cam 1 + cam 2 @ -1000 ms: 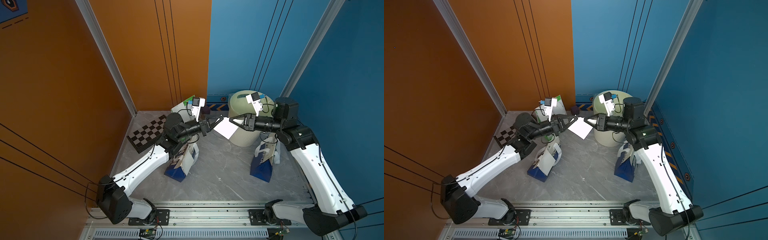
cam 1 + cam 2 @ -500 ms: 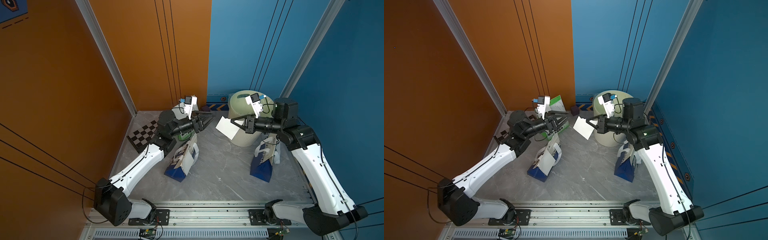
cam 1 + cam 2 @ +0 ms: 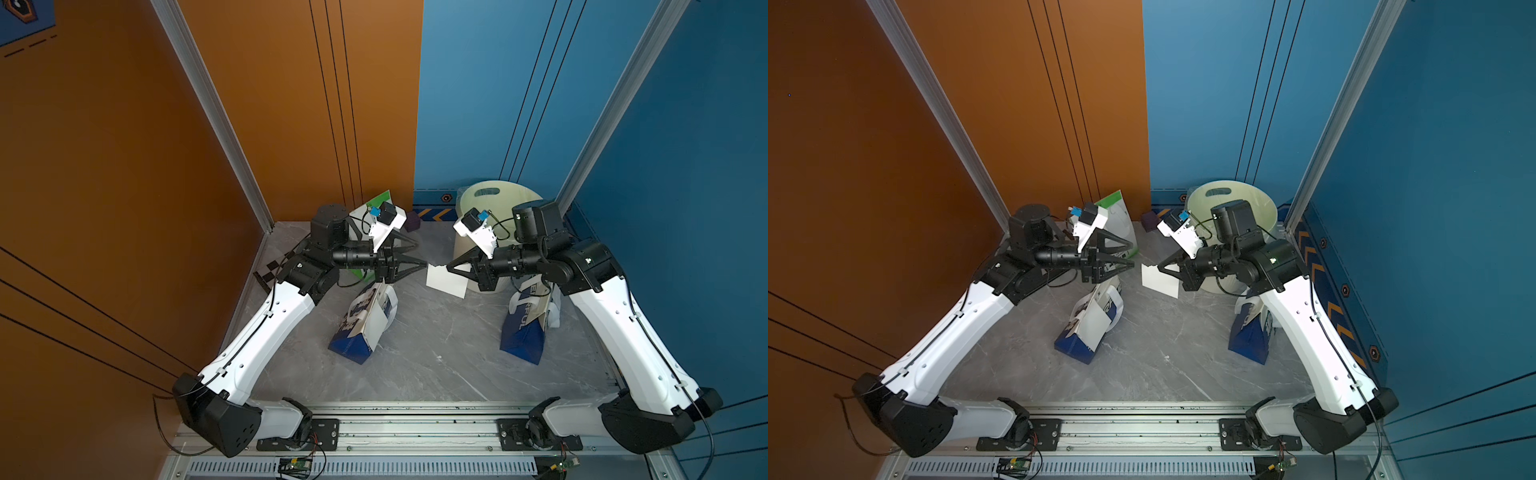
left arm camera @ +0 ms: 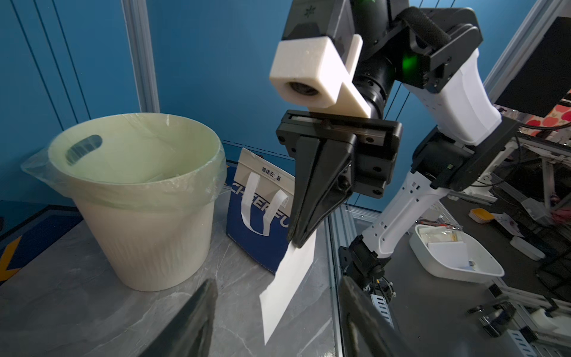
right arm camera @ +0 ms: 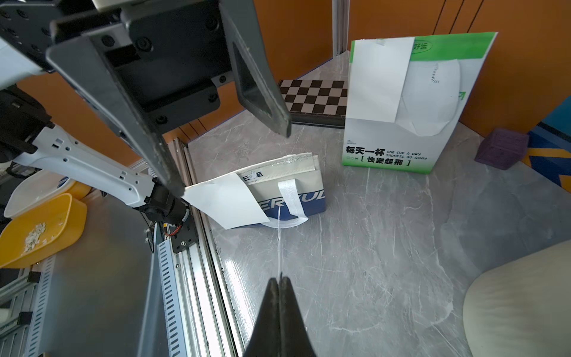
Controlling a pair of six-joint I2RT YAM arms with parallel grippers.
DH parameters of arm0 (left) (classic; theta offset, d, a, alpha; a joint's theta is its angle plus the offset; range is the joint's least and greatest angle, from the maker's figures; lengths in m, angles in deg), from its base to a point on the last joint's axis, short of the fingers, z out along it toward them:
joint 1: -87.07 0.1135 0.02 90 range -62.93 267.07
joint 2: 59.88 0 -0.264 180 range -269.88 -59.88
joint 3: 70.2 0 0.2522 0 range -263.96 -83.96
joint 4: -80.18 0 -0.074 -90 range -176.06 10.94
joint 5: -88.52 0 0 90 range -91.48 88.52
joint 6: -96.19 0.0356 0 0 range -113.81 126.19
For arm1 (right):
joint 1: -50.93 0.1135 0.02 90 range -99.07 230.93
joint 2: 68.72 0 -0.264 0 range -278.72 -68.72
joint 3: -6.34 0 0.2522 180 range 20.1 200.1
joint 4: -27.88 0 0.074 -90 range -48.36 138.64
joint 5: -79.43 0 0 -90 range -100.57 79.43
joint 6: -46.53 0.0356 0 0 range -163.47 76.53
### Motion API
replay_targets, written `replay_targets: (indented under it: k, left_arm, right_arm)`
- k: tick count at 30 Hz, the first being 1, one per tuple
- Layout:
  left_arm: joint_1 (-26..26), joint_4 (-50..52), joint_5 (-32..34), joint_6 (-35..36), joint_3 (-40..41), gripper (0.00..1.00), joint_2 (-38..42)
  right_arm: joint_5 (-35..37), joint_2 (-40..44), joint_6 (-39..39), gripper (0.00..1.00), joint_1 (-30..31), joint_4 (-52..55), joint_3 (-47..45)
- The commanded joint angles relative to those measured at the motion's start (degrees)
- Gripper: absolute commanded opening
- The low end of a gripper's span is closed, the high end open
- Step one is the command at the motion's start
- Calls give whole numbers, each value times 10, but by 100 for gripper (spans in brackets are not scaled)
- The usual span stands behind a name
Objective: Shred takeout receipts and throw away
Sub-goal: Shred the takeout receipt.
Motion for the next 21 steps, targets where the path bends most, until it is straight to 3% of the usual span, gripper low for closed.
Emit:
replay_targets:
  k: [1,9,18,21]
  left_arm:
    - [-12,33,-57,41,-5,64,-10]
    - [-25,38,-61,66,5,47,-15]
    - [-31,38,-54,72,7,26,-18]
    - [-31,38,-50,73,12,24,-17]
  right_arm:
    - [-4,-4,-33,0,9,25,29]
    - [-45,-23,-16,0,27,26,49]
    - [-38,-38,-8,0,37,26,64]
    - [-38,-41,-6,0,40,26,68]
